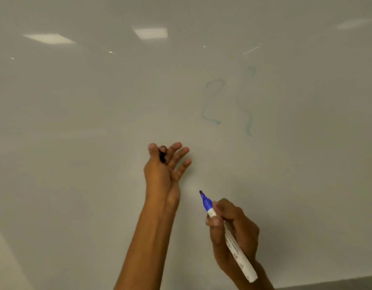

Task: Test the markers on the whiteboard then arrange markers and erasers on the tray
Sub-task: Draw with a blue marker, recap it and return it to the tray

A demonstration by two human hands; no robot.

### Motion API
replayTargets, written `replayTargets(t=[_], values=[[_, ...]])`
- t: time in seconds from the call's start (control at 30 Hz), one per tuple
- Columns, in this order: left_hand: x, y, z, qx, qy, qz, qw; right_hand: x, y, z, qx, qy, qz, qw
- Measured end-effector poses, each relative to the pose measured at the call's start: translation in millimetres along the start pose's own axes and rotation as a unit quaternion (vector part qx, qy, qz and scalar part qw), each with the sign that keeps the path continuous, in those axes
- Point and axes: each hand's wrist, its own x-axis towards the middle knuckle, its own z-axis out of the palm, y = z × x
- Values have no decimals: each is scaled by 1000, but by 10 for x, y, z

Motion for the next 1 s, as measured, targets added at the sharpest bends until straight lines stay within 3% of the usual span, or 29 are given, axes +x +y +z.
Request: replayTargets(t=[0.1,0.17,0.23,0.37,0.43,0.53,0.63,0.77,1.0], values=[[146,610,3,47,-28,113,992,159,-101,81,44,43,12,998],[140,736,60,89,-60,130,986,569,-85,247,60,110,78,989],[122,775,61,98,-59,139,984,1014,20,426,24,141,86,986],[162,888,-118,71,-29,128,989,1447,281,788,-177,34,-109,978],[176,910,-217,67,-28,117,991,1488,355,851,-213,31,-168,962],[205,937,-323,70,-29,107,991,1353,375,881,-186,109,-130,968],[232,924,-352,67,-35,98,992,984,460,860,-213,69,-152,963],[274,876,-331,65,-50,98,992,1133,414,674,-164,149,-61,973],[310,691,-128,46,-76,76,993,1506,451,620,-206,125,-127,962]])
